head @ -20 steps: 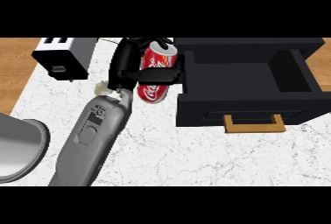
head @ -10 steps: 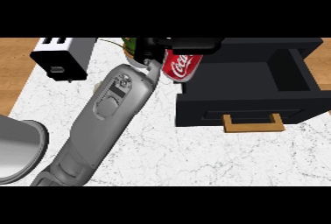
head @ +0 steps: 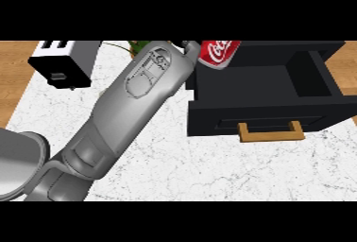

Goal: Pick up the can, place it into the drawer and close the drawer

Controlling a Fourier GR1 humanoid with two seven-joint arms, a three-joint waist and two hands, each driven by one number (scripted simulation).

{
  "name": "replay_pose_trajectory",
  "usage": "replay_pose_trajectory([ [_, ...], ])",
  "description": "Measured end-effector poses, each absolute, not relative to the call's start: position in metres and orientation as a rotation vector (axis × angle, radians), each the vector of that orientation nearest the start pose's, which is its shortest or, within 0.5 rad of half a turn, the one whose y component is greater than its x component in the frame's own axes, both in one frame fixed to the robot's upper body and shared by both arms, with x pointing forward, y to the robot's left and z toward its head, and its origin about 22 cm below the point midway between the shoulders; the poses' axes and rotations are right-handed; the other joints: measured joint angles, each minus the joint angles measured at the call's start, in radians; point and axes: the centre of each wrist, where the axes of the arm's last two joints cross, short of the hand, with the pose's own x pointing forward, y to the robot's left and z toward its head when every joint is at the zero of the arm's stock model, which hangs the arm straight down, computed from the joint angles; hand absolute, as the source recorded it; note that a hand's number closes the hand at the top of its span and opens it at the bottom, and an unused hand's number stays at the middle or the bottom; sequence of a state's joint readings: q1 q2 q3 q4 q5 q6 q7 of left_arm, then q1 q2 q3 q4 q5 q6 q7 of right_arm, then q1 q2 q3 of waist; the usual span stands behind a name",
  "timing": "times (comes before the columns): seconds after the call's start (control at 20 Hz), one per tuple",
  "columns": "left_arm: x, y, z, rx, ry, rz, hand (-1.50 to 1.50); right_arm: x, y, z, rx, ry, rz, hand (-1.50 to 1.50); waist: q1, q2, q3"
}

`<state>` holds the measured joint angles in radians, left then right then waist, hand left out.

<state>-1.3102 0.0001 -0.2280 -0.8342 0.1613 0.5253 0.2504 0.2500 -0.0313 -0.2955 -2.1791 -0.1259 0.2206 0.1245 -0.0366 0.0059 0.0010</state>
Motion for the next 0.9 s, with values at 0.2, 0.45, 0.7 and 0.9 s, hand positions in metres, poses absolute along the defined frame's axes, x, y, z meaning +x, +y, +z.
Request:
replay_pose_trajectory([
  [0.2,0.406,-0.012,0.241,0.013,-1.785,-0.213,1.50,0.153,-0.302,0.101,-0.166,-1.830,-0.025,-1.50,-0.008,0.001,0.000],
  [0.45,0.414,-0.019,0.241,0.048,-1.776,-0.230,1.50,0.159,-0.298,0.102,-0.158,-1.833,-0.010,-1.50,-0.019,0.006,0.001],
  [0.7,0.417,-0.024,0.236,0.077,-1.760,-0.246,1.50,0.166,-0.303,0.102,-0.160,-1.838,-0.005,-1.50,-0.032,0.008,0.001],
  [0.9,0.421,-0.022,0.226,0.102,-1.752,-0.251,1.50,0.166,-0.299,0.105,-0.160,-1.841,-0.003,-1.50,-0.040,0.010,0.001],
])
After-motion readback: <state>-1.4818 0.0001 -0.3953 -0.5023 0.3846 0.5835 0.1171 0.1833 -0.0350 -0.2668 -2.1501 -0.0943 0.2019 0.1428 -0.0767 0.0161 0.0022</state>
